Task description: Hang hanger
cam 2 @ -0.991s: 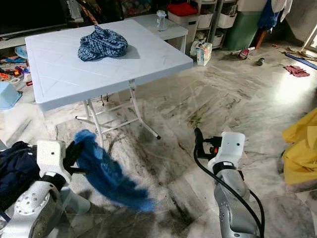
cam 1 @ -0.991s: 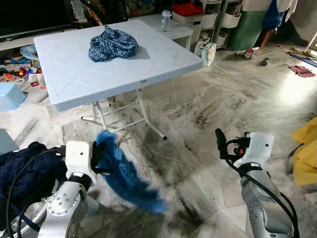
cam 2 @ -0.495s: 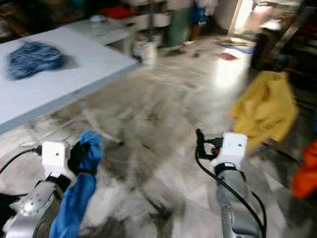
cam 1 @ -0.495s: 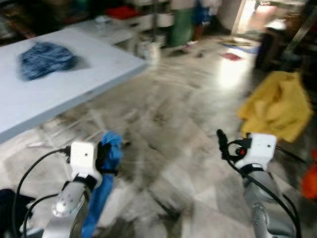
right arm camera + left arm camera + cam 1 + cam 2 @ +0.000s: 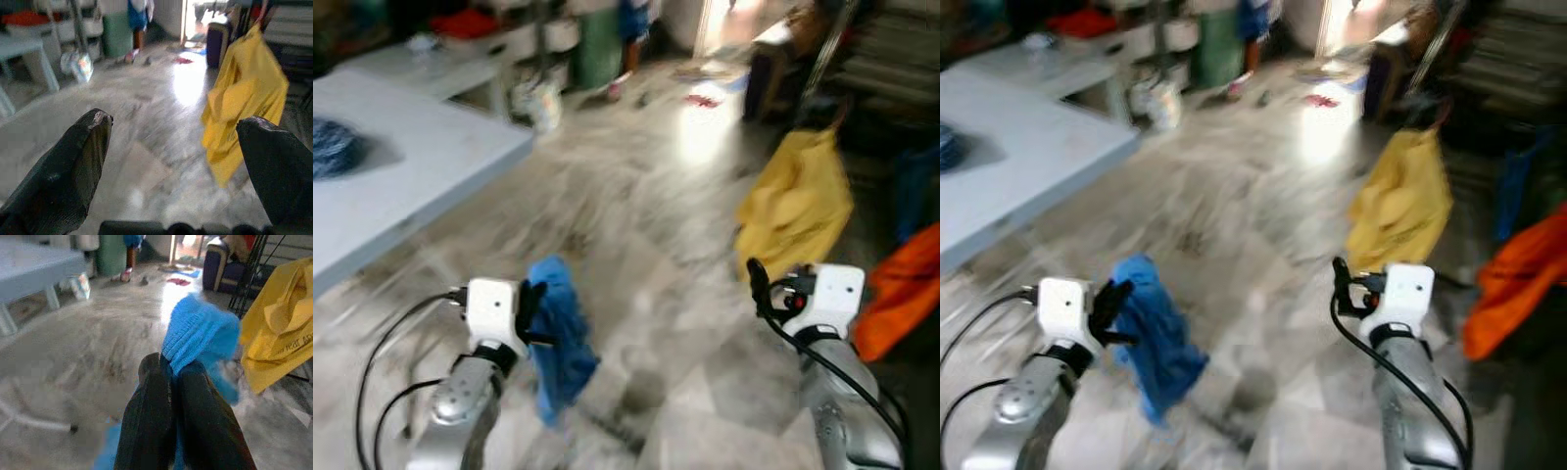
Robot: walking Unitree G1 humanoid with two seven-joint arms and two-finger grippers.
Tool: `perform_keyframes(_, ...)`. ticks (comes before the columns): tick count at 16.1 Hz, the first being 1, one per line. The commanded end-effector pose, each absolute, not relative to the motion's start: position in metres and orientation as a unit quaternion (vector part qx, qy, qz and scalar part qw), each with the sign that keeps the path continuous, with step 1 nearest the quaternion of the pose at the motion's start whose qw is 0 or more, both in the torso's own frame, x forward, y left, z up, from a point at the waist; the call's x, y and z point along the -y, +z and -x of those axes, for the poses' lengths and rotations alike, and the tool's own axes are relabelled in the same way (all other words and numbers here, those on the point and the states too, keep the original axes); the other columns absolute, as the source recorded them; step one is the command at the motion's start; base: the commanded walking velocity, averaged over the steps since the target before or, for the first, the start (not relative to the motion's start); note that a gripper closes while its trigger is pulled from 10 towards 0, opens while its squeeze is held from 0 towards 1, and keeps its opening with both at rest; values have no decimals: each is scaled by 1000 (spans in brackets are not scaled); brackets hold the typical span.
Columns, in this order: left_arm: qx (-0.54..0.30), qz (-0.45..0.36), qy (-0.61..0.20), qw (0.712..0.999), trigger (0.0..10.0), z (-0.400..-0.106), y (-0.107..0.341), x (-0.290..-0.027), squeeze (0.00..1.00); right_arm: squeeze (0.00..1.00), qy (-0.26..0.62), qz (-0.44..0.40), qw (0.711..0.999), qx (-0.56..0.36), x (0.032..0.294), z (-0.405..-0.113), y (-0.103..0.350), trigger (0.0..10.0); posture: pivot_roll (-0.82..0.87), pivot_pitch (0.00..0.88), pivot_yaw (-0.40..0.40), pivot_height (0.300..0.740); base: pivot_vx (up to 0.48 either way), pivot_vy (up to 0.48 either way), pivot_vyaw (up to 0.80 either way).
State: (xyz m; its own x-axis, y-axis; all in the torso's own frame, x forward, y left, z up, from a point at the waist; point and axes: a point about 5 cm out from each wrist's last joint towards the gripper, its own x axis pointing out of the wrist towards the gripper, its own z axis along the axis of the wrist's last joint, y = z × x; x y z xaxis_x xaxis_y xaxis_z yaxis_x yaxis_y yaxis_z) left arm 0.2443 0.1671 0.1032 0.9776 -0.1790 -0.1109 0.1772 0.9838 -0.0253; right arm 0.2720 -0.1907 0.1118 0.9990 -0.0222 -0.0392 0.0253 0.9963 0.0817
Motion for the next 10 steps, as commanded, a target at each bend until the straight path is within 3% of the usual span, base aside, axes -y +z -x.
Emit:
perform_keyframes(1,-50,2,-82,995,10000,-244,106,-172,0,0,-8,-45,999,-19,186,-272,112,10000,55,51,-30,740,292,0,-800)
perform_keyframes(5,-53,4,-89,995,10000,-244,105,-169,0,0,-8,-45,999,-22,187,-272,112,10000,54,50,-34,740,279,129,-800)
perform_keyframes(7,-54,5,-90,994,10000,-244,104,-169,0,0,-8,-43,999,-23,187,-272,111,10000,52,50,-39,740,266,383,-800)
perform_keyframes(10,-58,9,-90,994,10000,-244,103,-167,0,0,-4,-40,999,-24,187,-272,112,10000,49,51,-44,740,0,429,-800)
